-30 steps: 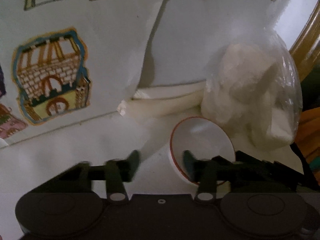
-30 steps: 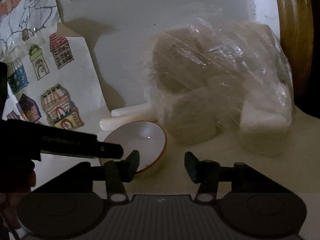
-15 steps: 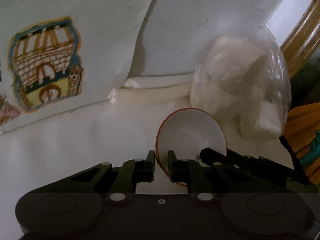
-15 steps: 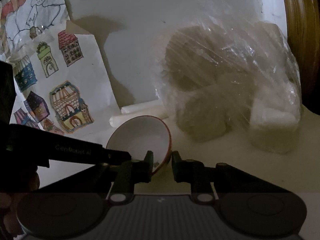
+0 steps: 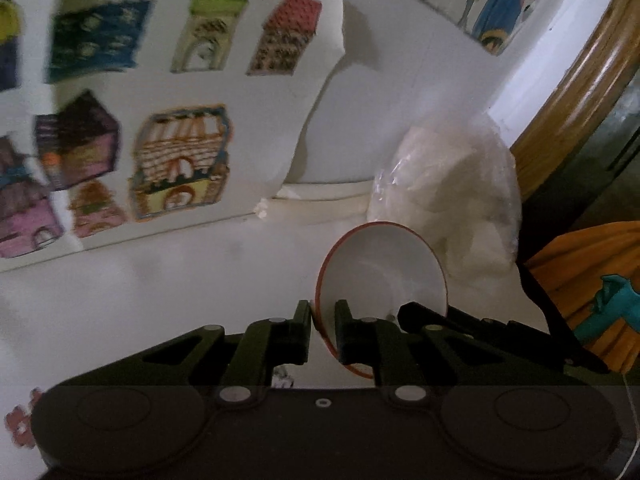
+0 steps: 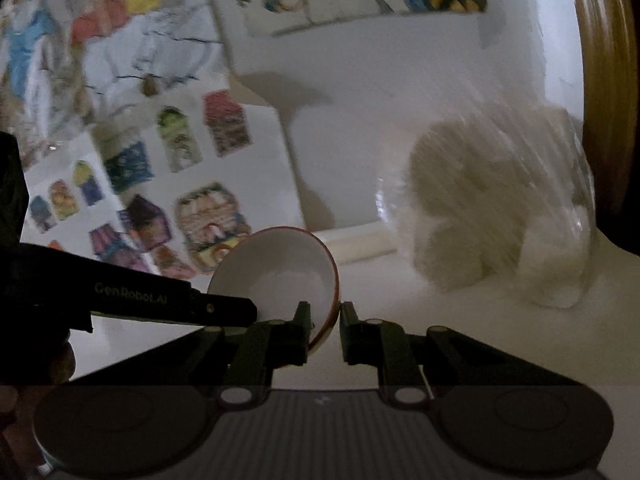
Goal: Organize plates and bowls
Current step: 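Move the right gripper to the second white bowl and close on its rim, then lift the second white bowl with the right gripper toward the steel stack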
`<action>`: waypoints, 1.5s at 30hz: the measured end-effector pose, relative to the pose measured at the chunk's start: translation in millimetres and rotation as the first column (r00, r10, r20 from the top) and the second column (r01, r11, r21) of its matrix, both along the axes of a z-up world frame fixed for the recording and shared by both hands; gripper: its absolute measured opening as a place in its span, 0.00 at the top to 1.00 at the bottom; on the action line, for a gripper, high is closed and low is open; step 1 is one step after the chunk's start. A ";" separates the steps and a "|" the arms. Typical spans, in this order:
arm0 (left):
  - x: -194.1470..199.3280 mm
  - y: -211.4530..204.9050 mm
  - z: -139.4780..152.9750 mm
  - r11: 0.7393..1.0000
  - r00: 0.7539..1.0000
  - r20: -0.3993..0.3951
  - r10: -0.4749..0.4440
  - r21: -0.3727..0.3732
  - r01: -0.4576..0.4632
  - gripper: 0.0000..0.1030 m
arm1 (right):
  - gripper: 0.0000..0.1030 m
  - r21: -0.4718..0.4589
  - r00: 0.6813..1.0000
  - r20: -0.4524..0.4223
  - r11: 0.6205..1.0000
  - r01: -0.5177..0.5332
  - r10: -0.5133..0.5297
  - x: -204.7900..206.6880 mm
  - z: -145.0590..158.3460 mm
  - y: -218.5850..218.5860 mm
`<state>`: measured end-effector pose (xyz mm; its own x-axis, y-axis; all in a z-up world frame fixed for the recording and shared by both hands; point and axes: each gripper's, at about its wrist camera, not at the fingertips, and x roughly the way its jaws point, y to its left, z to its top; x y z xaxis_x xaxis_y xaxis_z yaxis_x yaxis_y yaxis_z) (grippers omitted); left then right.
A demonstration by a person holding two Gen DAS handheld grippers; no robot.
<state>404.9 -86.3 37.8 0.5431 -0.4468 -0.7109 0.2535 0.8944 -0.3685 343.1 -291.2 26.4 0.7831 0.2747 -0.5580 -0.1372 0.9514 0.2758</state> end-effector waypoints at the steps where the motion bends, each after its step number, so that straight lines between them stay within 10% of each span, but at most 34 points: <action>1: -6.5 4.4 3.3 1.000 1.000 0.005 0.003 -0.001 -0.003 0.88 | 0.84 0.001 1.000 0.005 1.000 -0.007 0.007 -5.5 4.2 3.9; 45: -217.0 147.0 32.6 0.993 0.994 0.017 0.110 -0.047 -0.109 0.88 | 0.83 0.014 0.972 -0.004 0.972 -0.235 0.235 -184.5 44.3 123.8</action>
